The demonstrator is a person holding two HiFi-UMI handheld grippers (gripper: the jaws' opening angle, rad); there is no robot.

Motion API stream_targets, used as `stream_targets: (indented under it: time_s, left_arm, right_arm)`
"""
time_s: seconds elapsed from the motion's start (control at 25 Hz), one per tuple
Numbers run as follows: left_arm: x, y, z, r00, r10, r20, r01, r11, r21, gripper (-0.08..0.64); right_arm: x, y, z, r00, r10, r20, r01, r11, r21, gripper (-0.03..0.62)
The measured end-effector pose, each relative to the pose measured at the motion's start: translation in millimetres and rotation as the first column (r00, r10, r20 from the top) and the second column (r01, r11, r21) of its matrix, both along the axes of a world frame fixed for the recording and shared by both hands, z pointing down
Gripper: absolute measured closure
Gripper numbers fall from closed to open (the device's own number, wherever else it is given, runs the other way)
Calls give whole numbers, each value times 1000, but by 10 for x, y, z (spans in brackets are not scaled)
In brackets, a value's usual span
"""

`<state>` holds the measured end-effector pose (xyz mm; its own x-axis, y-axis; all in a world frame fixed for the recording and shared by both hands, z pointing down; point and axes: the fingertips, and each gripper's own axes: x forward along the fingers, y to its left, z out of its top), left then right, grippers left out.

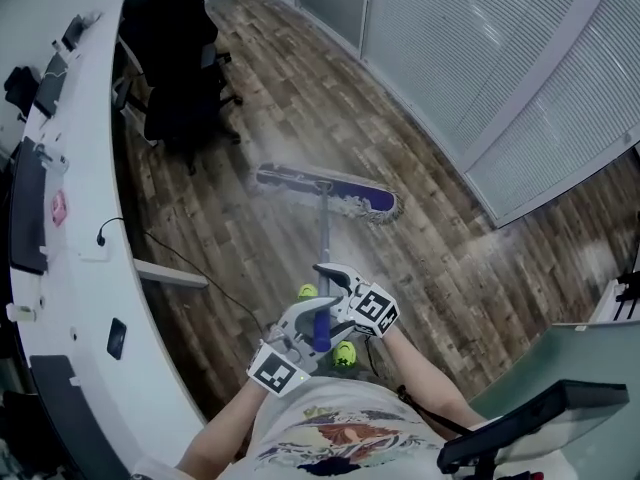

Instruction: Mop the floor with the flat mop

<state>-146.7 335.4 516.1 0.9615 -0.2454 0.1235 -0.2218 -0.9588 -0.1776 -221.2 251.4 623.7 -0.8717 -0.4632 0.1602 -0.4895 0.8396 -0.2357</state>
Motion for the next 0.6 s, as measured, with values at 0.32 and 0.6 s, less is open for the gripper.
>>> stream_targets:
  time_s: [0.32,0.6]
  left_arm:
    - [-33,-1337,-55,1000,8,-14,-8,1000,-10,373]
    - [85,-2283,74,998,52,42,-51,999,-10,373]
  right_arm:
    - [-30,-1322,-27,999,-3,-33,2,1000,-17,316]
    - [74,-2309,81,997,-3,-82,1,1000,-25,316]
